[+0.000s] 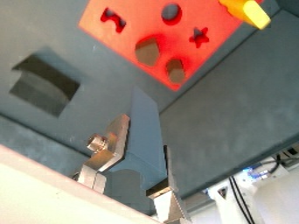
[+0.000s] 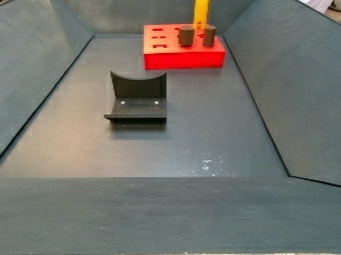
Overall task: Pick up the arch object. Move up. Move to above the board. Insert the arch object.
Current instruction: Insert the arch object.
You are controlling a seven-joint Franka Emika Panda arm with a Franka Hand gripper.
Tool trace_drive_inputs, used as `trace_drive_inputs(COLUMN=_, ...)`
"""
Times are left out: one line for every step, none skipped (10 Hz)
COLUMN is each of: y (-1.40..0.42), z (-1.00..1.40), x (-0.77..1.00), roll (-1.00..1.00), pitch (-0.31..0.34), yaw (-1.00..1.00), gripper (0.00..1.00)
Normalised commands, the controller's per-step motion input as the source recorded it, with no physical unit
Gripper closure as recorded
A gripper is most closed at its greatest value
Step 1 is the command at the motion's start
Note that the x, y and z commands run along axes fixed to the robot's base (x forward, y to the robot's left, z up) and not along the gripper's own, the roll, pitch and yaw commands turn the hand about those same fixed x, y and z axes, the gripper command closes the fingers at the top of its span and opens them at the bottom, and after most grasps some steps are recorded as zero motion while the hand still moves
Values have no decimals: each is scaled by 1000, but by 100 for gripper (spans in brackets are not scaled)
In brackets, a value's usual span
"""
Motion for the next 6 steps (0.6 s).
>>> trace_drive_inputs(y=0, z=-486, x=746, roll=-296, pitch=0, yaw=-214, gripper=100)
trace_drive_inputs(y=0, z=-514, x=860, roll=-270, pitch=19, yaw=-243, gripper=100)
trace_drive_inputs(y=0, z=-614, x=923, roll=-204, pitch=50, yaw=-157, gripper=100)
trace_drive_inputs(y=0, z=-709, x=940, roll=-64, pitch=121, yaw=0, gripper=100)
trace_drive_inputs(y=0, z=-891, x=660, roll=0, pitch=61, yaw=291, gripper=100)
trace_drive_inputs(y=0, z=-840, x=291, roll=0, pitch=0, yaw=669, gripper=100)
